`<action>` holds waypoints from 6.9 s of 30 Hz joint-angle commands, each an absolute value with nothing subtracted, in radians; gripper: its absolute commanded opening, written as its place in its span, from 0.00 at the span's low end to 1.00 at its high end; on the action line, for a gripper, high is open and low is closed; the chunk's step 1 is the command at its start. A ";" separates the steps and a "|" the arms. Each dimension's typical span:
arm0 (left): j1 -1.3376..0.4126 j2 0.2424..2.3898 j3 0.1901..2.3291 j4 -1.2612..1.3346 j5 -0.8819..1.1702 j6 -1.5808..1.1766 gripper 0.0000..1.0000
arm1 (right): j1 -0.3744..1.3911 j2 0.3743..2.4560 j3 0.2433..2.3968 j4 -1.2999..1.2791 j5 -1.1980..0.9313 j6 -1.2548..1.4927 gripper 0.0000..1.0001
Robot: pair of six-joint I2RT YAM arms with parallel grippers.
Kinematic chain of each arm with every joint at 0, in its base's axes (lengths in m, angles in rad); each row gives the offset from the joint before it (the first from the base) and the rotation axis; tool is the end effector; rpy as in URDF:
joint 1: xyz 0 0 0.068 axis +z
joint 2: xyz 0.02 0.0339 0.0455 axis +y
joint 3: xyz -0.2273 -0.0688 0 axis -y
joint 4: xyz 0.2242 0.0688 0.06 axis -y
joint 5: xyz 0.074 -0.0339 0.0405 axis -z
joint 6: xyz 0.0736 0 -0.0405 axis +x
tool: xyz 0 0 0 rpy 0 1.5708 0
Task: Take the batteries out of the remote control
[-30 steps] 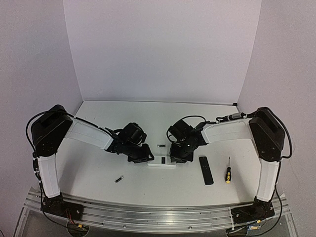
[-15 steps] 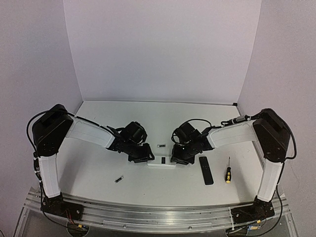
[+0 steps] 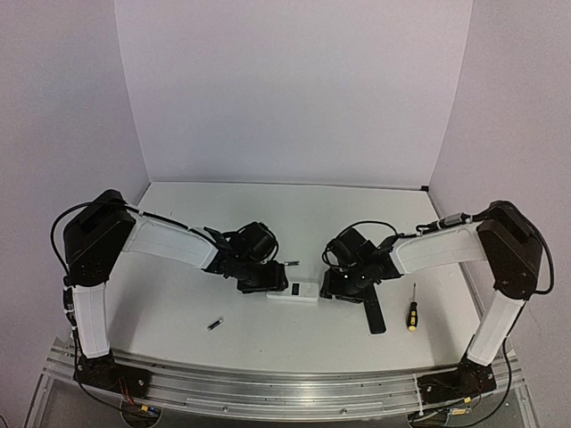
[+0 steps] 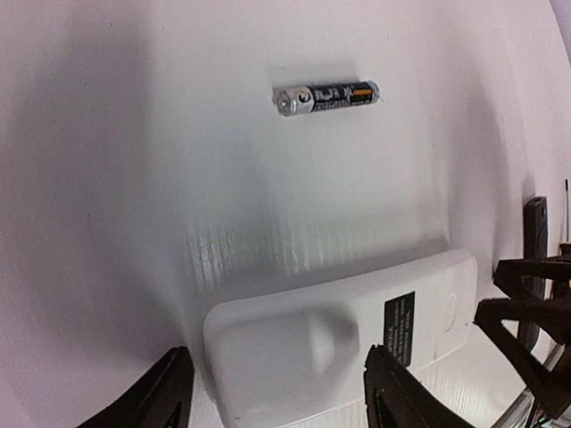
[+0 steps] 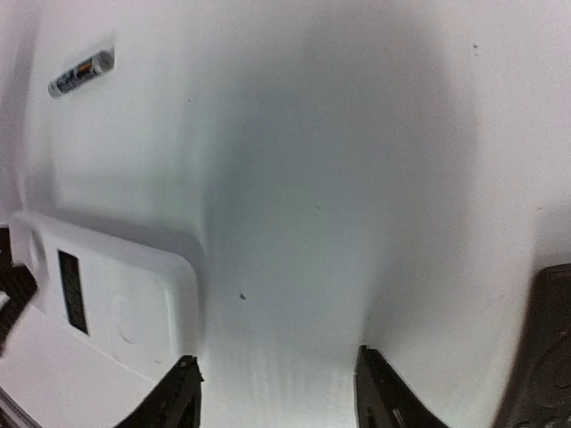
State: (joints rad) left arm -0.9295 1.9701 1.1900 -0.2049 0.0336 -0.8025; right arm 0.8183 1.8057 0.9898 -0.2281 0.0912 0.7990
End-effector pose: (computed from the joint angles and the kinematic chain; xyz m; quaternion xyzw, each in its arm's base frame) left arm 0.2322 -0.3152 0.0849 0.0656 0.9550 -0.2303 0.1748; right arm 0.2402 0.2467 0.0851 0.0026 0.9646 0.1578 0.2114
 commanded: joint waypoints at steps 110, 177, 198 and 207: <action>-0.923 1.184 0.820 0.187 -0.005 -0.839 0.12 | 0.882 1.362 0.904 0.216 -0.357 0.544 0.81; -0.502 1.033 0.859 -0.541 -0.074 -0.695 1.00 | 0.798 1.697 0.857 -0.549 0.178 0.540 0.27; -0.539 1.035 0.674 0.227 1.124 -0.048 1.00 | 0.800 1.409 1.072 -0.550 -0.812 0.478 0.07; -0.792 1.304 0.974 -0.070 1.052 0.377 1.00 | 0.838 1.476 1.184 -0.547 -1.095 0.535 0.08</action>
State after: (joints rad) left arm -0.7437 1.1895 0.8307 0.0349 0.9885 0.1467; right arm 0.8110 1.4465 1.1124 -0.5537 -0.8999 0.5147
